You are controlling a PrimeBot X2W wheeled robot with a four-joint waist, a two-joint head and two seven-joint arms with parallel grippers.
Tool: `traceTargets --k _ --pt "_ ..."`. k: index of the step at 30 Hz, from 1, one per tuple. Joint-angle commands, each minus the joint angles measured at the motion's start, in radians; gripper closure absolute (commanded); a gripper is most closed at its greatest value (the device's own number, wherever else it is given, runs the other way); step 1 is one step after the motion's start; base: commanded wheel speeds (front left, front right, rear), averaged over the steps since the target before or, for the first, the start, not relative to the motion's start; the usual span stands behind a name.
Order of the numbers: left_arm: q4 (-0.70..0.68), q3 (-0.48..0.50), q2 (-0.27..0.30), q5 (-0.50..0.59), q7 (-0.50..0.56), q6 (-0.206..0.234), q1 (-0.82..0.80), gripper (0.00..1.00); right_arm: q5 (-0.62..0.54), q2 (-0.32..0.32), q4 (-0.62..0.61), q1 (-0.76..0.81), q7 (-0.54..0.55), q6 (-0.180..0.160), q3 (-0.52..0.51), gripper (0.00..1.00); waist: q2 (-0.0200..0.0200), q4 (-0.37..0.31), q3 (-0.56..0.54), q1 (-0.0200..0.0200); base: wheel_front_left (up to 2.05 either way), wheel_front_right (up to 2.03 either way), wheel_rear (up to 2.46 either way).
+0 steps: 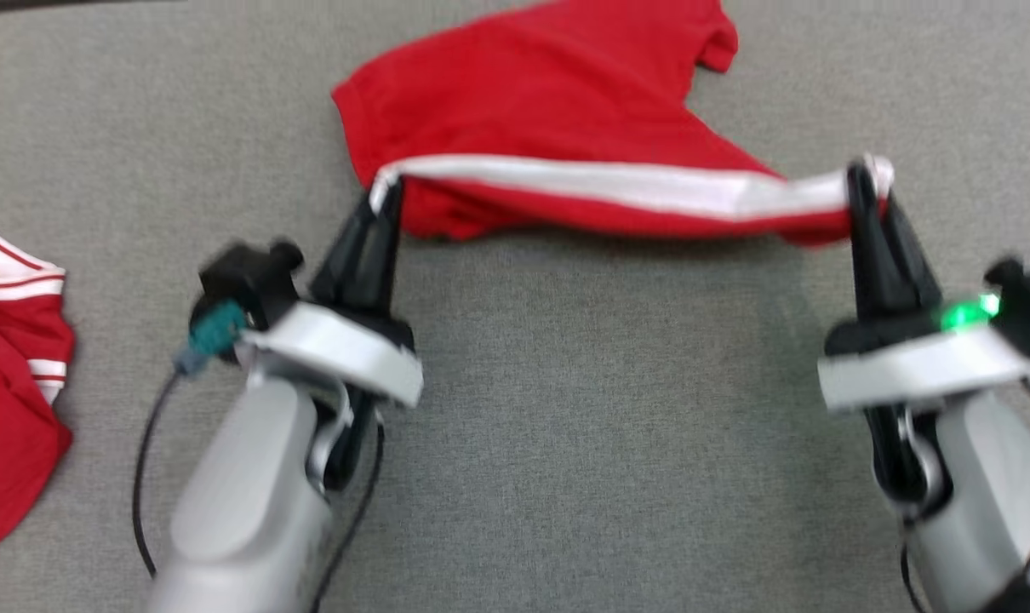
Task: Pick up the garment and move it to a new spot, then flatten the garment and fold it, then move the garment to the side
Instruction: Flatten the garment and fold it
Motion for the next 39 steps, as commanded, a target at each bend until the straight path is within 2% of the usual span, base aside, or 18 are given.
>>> traceTargets --k 1,3,6,10,15,21,25,30,35,36,39 --pt "-0.025 -0.003 0.003 0.008 0.000 0.002 0.040 1.00 -0.013 -0.006 -0.022 0.050 -0.005 -0.001 -0.001 1.00 0.0000 0.006 -0.044 0.0000 0.00 0.00 0.00" --pt "-0.069 -0.010 0.004 -0.015 0.000 0.001 0.131 1.00 -0.025 -0.002 -0.057 0.143 -0.005 -0.001 -0.014 1.00 0.0000 0.003 -0.084 0.0000 0.00 0.00 0.00" --pt "-0.131 -0.031 0.007 0.017 0.000 0.005 0.221 1.00 -0.036 0.001 -0.124 0.265 0.010 -0.001 -0.037 1.00 0.0000 0.006 -0.126 0.0000 0.00 0.00 0.00" --pt "-0.222 -0.071 0.049 0.046 0.038 0.020 0.347 1.00 -0.058 0.020 -0.248 0.421 0.069 -0.001 -0.079 1.00 0.0000 0.003 -0.177 0.0000 0.00 0.00 0.00" --pt "-0.400 -0.076 0.097 0.042 0.121 0.072 0.498 1.00 -0.095 0.037 -0.422 0.587 0.174 -0.001 -0.112 1.00 0.0000 -0.014 -0.220 0.0000 0.00 0.00 0.00" --pt "-0.590 -0.079 0.134 0.043 0.214 0.125 0.601 1.00 -0.122 0.031 -0.570 0.679 0.264 -0.001 -0.178 1.00 0.0000 -0.012 -0.205 0.0000 0.00 0.00 0.00" --pt "-0.632 -0.080 0.140 0.033 0.245 0.132 0.592 1.00 -0.131 0.035 -0.598 0.670 0.286 -0.001 -0.215 1.00 0.0000 0.001 -0.184 0.0000 0.00 0.00 0.00" --pt "-0.617 -0.073 0.132 0.016 0.261 0.114 0.519 1.00 -0.135 0.015 -0.570 0.579 0.286 -0.001 -0.238 1.00 0.0000 0.022 -0.122 0.0000 0.00 0.00 0.00" --pt "-0.548 -0.061 0.117 0.003 0.257 0.088 0.390 1.00 -0.128 -0.054 -0.467 0.378 0.276 -0.001 -0.227 1.00 0.0000 0.057 -0.027 0.0000 0.00 0.00 0.00" --pt "-0.548 -0.061 0.117 0.003 0.257 0.088 0.390 1.00 -0.128 -0.054 -0.467 0.378 0.276 -0.001 -0.227 1.00 0.0000 0.057 -0.027 0.0000 0.00 0.00 0.00" --pt "-0.487 -0.060 0.107 -0.002 0.251 0.069 0.311 1.00 -0.116 -0.106 -0.379 0.234 0.271 -0.001 -0.188 1.00 0.0000 0.086 0.028 0.0000 0.00 0.00 0.00"
